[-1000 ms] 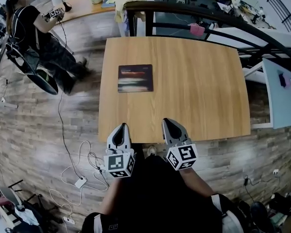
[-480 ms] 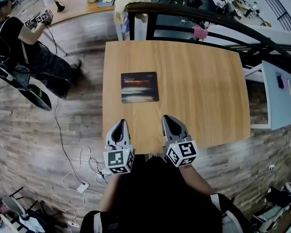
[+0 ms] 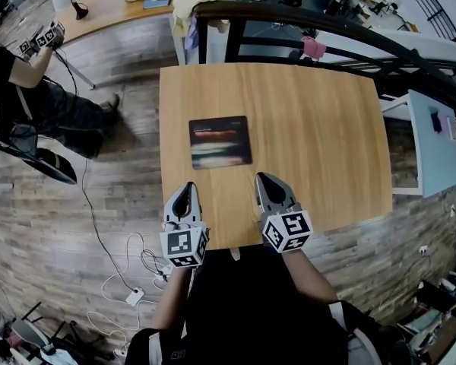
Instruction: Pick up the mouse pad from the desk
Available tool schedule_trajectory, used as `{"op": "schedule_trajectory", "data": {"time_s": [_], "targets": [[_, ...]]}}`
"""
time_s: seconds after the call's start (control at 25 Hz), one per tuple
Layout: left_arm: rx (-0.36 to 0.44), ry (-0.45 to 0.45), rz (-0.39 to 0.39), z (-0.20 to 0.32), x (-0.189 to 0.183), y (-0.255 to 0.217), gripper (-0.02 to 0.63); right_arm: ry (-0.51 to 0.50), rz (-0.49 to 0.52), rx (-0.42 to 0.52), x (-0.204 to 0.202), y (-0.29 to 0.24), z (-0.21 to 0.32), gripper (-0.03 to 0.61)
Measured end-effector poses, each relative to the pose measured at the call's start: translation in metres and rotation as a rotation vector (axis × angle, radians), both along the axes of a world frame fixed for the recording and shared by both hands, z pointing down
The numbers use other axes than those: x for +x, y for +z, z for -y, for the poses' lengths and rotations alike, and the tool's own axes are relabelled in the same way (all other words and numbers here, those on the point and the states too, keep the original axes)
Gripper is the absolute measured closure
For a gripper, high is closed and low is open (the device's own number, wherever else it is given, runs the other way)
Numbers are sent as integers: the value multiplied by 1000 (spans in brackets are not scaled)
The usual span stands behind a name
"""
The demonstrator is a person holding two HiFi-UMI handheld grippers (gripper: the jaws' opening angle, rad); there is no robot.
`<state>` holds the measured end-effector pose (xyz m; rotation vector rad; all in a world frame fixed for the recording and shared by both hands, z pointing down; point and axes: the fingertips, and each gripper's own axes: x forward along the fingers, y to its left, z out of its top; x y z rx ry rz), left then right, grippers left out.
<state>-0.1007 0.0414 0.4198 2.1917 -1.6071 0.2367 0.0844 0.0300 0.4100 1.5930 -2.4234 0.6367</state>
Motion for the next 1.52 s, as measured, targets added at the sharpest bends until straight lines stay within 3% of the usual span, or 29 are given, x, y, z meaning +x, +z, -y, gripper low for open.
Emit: {"op": "schedule_trajectory", "data": {"time_s": [0.6,1.24,1.52], "targets": [[-66,-75,32,70,12,62,589,-62,2,-103,13,71,65,546],[-293,-24,9,115,9,160,584,-79,-50,-278,15,160,110,543],[-368,-18,16,129,1,196,509,-57,-93,-339,20,198,125,543]]}}
